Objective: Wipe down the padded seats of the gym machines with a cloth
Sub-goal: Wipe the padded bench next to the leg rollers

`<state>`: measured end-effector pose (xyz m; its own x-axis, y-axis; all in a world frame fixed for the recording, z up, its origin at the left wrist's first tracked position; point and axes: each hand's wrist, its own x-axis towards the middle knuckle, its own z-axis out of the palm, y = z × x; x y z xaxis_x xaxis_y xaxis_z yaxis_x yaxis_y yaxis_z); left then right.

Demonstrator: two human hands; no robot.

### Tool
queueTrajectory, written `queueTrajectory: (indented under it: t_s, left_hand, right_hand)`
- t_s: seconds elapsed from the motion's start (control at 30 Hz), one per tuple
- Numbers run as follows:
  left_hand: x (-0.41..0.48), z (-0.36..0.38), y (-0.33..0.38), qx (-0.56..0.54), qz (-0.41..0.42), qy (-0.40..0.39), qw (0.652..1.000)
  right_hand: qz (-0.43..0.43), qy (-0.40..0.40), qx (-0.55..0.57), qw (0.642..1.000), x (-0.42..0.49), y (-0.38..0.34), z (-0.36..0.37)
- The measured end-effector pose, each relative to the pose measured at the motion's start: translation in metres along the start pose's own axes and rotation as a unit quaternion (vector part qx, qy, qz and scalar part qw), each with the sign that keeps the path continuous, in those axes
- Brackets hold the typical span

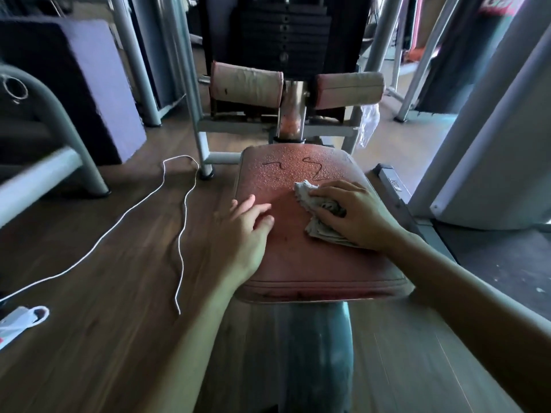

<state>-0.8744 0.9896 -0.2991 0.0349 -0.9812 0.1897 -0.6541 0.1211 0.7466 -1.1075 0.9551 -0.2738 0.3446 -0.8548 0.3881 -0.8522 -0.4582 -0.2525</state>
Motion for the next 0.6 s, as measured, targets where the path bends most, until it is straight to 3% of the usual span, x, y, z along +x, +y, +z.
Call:
queueTrajectory:
  t_s: [0.17, 0.33, 0.43, 0.6]
  left_hand:
    - [-0.005, -0.005, 0.002, 0.035, 0.036, -0.031, 0.998]
    - [-0.003, -0.014, 0.002, 0.172, 0.067, -0.13, 0.974]
    - [0.002, -0.017, -0.006, 0.159, 0.07, -0.166, 0.971]
    - [-0.001, -0.016, -0.011, 0.118, 0.075, -0.145, 0.98]
  right_hand:
    - [0.03, -0.014, 0.0, 0.999, -0.02, -0.016, -0.009]
    - [0.092, -0.045, -0.027, 0.994, -0.052, -0.034, -0.02]
    - [0.109, -0.068, -0.012, 0.992, -0.054, -0.037, -0.024]
    - [0.081, -0.05, -0.025, 0.995, -0.057, -0.048, -0.03]
